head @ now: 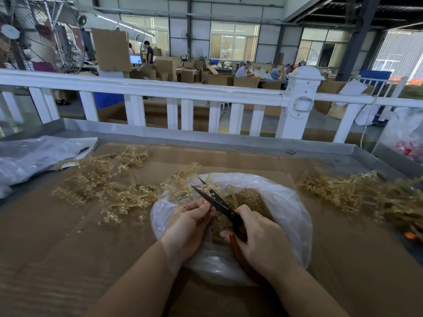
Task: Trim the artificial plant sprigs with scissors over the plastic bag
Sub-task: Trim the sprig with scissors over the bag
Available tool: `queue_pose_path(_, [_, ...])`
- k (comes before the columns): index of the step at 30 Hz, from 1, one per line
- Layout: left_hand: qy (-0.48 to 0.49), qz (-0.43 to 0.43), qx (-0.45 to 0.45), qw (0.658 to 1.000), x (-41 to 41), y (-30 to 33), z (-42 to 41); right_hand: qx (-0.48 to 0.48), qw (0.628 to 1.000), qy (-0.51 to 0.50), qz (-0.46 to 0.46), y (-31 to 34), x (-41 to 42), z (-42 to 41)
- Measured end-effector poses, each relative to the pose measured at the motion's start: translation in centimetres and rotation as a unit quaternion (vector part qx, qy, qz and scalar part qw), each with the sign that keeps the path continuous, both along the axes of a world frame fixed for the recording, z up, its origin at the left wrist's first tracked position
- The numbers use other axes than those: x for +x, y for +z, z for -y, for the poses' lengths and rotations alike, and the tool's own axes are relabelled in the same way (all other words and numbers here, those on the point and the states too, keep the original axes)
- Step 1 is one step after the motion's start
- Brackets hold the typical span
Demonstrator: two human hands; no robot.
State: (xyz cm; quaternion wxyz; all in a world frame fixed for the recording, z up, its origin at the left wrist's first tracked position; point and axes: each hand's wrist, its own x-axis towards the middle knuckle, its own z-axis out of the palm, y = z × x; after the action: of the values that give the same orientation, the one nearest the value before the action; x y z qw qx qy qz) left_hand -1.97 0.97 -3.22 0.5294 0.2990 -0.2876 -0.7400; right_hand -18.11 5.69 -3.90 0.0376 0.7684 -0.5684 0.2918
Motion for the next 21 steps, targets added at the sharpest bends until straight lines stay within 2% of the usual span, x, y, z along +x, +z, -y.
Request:
queue_pose_path(12, [-0.027, 0.02, -0.012, 0.999, -0.06, 0.25, 0.04, 0.003, 1.0, 0.009, -0.001, 0.27, 0.09, -0.25])
queue_pose_path(21, [-0.005, -0.011, -0.01, 1.0, -0.32, -0.15, -0.16, 0.012, 0.999, 0.007, -0.029, 0.06, 0.1, 0.11])
